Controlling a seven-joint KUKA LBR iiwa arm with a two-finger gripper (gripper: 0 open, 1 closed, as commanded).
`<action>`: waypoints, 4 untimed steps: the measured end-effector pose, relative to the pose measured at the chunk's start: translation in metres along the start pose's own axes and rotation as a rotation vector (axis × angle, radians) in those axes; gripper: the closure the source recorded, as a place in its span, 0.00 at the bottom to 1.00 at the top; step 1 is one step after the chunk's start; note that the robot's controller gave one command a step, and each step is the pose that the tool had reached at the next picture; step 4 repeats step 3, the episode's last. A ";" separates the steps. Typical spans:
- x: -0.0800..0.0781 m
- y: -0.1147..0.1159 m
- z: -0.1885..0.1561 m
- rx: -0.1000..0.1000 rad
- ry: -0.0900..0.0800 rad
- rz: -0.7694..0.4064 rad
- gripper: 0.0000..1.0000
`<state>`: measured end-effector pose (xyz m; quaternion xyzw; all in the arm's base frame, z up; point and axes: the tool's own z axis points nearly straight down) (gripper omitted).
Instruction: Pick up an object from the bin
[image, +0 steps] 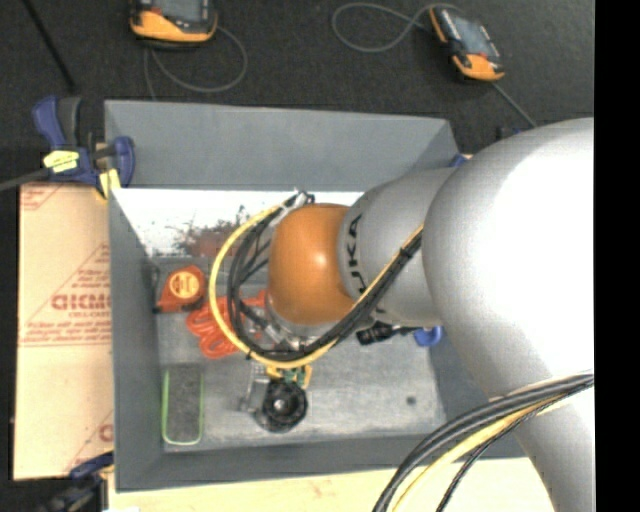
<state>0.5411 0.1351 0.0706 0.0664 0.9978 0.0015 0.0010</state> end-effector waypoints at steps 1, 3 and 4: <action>-0.009 -0.048 0.000 0.003 -0.001 0.052 0.00; 0.038 -0.067 0.000 0.003 0.001 0.038 1.00; 0.038 -0.067 0.000 0.003 0.001 0.038 1.00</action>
Offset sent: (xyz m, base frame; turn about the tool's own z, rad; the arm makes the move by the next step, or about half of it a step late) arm -0.0470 -0.0601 -0.0006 0.0323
